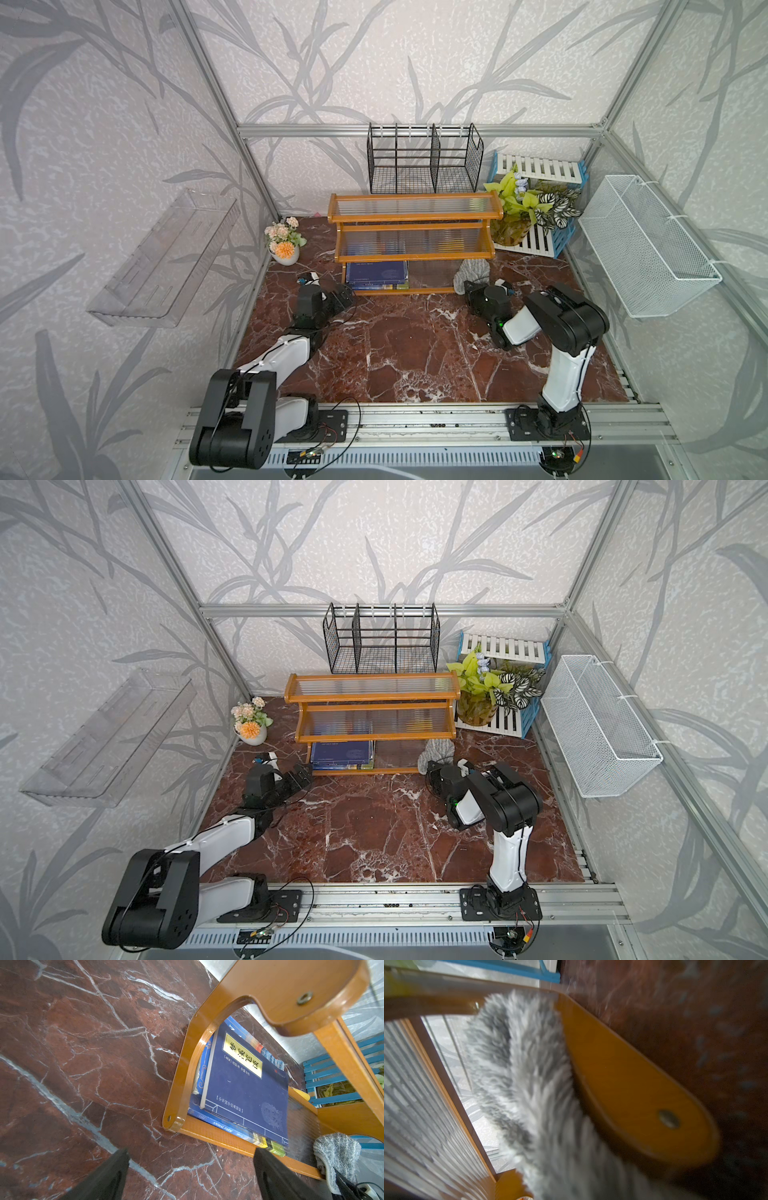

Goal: Wipe the bookshelf clean with a cloth
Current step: Wipe the dust from the shelf.

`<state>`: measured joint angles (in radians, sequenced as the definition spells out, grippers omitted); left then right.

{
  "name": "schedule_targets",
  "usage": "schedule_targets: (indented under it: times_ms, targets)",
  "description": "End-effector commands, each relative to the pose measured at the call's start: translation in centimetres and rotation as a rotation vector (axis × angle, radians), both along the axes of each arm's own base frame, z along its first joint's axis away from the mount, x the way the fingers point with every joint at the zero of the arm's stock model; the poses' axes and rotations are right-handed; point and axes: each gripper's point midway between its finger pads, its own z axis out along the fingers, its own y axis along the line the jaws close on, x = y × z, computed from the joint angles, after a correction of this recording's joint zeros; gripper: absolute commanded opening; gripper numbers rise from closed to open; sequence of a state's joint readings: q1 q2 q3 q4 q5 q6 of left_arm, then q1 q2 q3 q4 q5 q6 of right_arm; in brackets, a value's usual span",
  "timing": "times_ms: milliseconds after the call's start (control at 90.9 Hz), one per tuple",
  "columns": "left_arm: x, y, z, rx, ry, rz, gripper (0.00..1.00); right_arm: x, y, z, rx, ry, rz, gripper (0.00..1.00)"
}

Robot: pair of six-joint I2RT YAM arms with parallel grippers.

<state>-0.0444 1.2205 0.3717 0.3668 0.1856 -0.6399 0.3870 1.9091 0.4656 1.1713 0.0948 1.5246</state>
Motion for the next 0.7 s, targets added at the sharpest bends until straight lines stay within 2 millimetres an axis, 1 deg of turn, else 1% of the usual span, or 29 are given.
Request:
schedule_targets:
  times_ms: [0,55,176,264,396,594,649,693]
  targets:
    - [0.7,0.1,1.0,0.001,-0.024,0.002,0.97,-1.2,-0.8,-2.4,-0.111,0.111,0.02,0.0]
    - [0.7,0.0,1.0,-0.002,-0.021,-0.001,0.98,-0.9,0.1,-2.1,-0.128,0.116,0.066,0.0]
    - [0.7,0.0,1.0,-0.006,-0.022,-0.004,0.97,-0.2,3.2,-0.6,-0.183,0.079,0.181,0.0]
    - [0.7,-0.1,0.9,-0.011,-0.021,-0.007,0.98,-0.3,6.0,0.3,-0.235,0.052,0.262,0.0]
    - [0.7,-0.3,0.9,-0.018,-0.019,-0.016,0.97,-0.3,10.1,0.9,-0.288,0.013,0.358,0.0]
    - [0.7,-0.6,0.9,-0.028,-0.022,-0.029,0.97,-0.1,16.2,0.6,-0.29,-0.028,0.485,0.0]
    - [0.6,-0.7,1.0,-0.031,-0.022,-0.031,0.97,-0.2,17.2,0.1,-0.298,-0.023,0.506,0.0]
    - [0.6,-0.7,0.9,-0.033,-0.022,-0.034,0.97,-0.2,17.4,-0.2,-0.299,-0.02,0.512,0.0]
